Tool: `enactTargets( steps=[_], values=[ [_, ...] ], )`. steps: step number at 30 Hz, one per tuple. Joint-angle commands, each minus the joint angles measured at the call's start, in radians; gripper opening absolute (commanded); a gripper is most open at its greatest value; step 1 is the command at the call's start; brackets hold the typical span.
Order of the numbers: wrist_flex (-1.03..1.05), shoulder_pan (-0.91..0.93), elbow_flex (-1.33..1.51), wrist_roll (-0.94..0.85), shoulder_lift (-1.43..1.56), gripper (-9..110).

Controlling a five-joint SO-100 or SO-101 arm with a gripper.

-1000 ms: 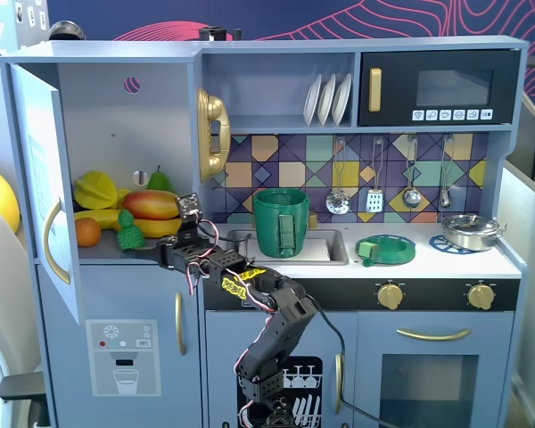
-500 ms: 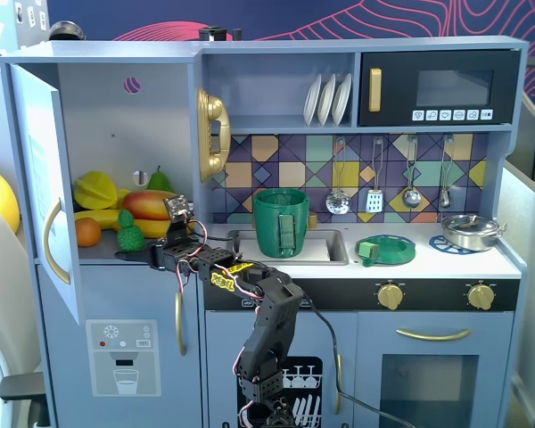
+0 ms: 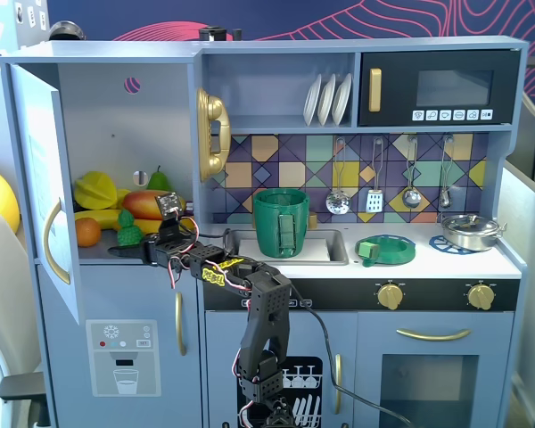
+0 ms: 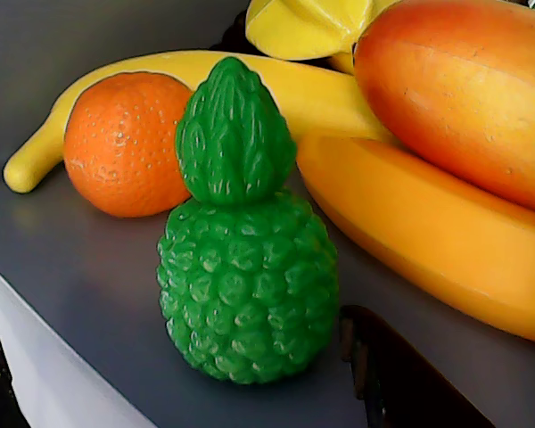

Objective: Pick up the green pineapple from the left cabinet and place it in the green recipient

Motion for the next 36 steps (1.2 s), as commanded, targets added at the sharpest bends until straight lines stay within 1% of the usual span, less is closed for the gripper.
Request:
enactTargets(
  steps=[1,8,20,31,34,35,36],
  values=[
    [-0.060,0.023,-0.091,-0.017,-0.008,45],
    [-0.074,0.029,-0.133,-0.015,-0.060,48],
    [-0.101,0.018,-0.245,-0.018,-0.196,46],
    [-0.098,-0.011,-0.428,-0.005,-0.357,45],
    [-0.097,-0.023,-0.434,0.006,-0.364,38],
    [-0.094,-0.032,-0.434,0.026,-0.362,34],
    [-0.087,-0.044,-0.434,0.046,-0.359,27]
  ],
)
